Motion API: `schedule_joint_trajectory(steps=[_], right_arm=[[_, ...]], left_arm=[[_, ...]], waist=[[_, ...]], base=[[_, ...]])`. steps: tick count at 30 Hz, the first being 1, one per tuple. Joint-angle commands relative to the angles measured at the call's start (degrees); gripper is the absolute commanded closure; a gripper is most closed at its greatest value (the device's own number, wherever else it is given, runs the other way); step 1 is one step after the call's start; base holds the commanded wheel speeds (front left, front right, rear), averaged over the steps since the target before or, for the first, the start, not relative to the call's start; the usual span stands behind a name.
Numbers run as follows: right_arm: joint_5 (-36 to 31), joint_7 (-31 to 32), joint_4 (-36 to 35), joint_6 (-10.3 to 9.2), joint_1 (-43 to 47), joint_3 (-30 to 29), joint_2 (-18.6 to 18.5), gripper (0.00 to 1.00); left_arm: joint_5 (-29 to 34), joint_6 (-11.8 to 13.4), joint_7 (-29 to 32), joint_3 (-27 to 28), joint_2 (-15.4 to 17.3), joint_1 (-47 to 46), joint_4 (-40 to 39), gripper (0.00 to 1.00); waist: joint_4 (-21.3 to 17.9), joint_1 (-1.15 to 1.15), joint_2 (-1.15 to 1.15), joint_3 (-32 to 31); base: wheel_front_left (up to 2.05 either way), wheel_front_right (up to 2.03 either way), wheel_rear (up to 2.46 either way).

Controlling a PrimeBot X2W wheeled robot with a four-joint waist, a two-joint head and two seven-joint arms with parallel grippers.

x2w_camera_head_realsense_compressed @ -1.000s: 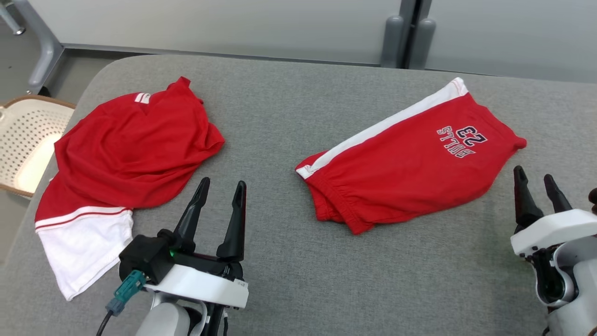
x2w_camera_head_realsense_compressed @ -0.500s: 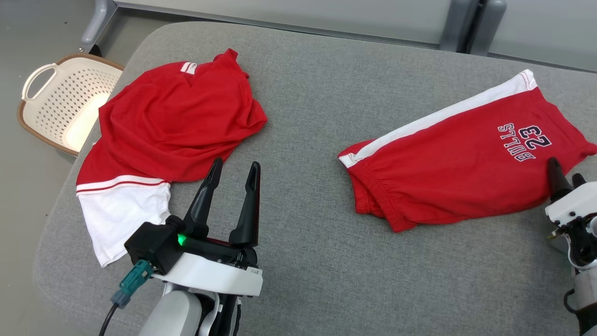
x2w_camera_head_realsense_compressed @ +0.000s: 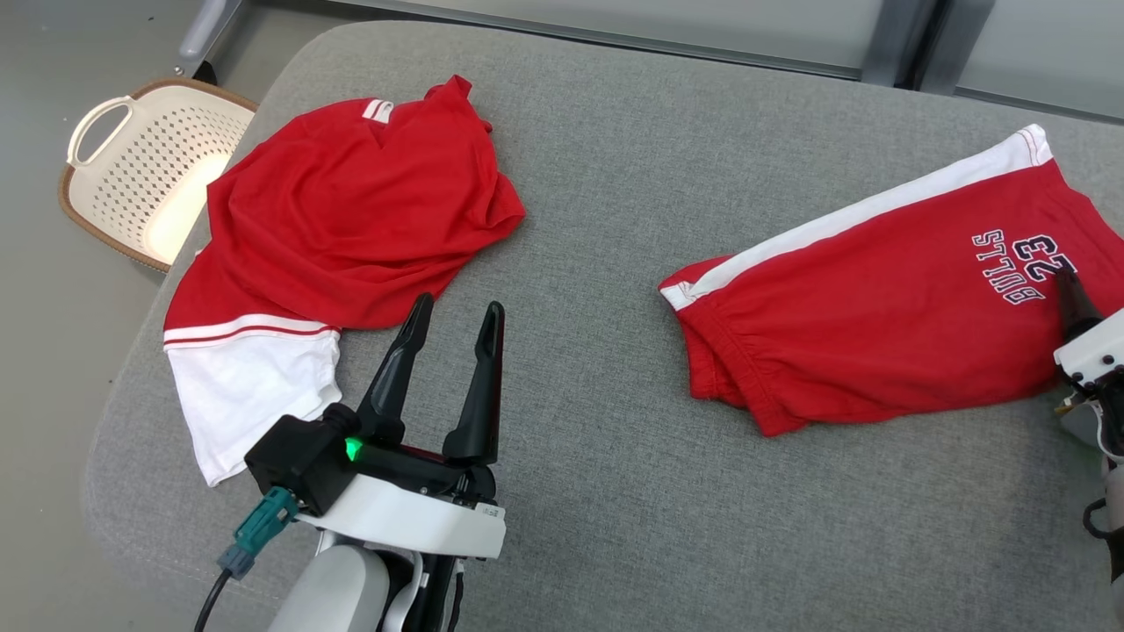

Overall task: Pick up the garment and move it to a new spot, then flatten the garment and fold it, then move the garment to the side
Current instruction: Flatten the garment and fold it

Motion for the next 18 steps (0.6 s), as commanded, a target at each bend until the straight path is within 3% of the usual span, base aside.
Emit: schedule_joint_trajectory(steps=[1, 10, 11, 13, 18], right_arm=[[-0.53, 1.48, 2.30, -0.04, 0.59, 0.04, 1.39, 0.00], [-2.11, 2.13, 4.88, -0.04, -1.90, -0.22, 1.33, 0.03], [-2.22, 2.32, 5.07, -0.04, -2.42, -0.19, 1.49, 0.29], [-2.47, 1.89, 5.08, -0.04, -3.22, -0.02, 1.56, 1.00], [-1.68, -1.23, 3.82, -0.02, -3.87, -0.12, 1.29, 1.00]], left_arm=[[-0.26, 0.08, -0.02, -0.08, 0.18, -1.10, 0.04, 0.00], [-0.83, 0.08, -0.02, -0.66, 0.18, -1.46, 0.42, 0.00], [-0.88, 0.12, -0.02, -0.67, 0.18, -1.59, 0.48, 0.00], [-0.86, 0.17, -0.02, -0.65, 0.18, -1.95, 0.64, 0.00], [-0.91, 0.34, -0.02, -0.57, 0.18, -2.19, 1.11, 0.00]], waist=[[0.23, 0.00, 0.00, 0.39], [0.54, 0.00, 0.00, 1.53], [0.52, 0.00, 0.00, 1.65], [0.44, 0.00, 0.00, 1.84], [-0.19, 0.00, 0.00, 1.49]], base=[[0.00, 0.00, 0.00], [0.00, 0.00, 0.00], [0.00, 0.00, 0.00], [0.00, 0.00, 0.00], [0.00, 0.00, 0.00]])
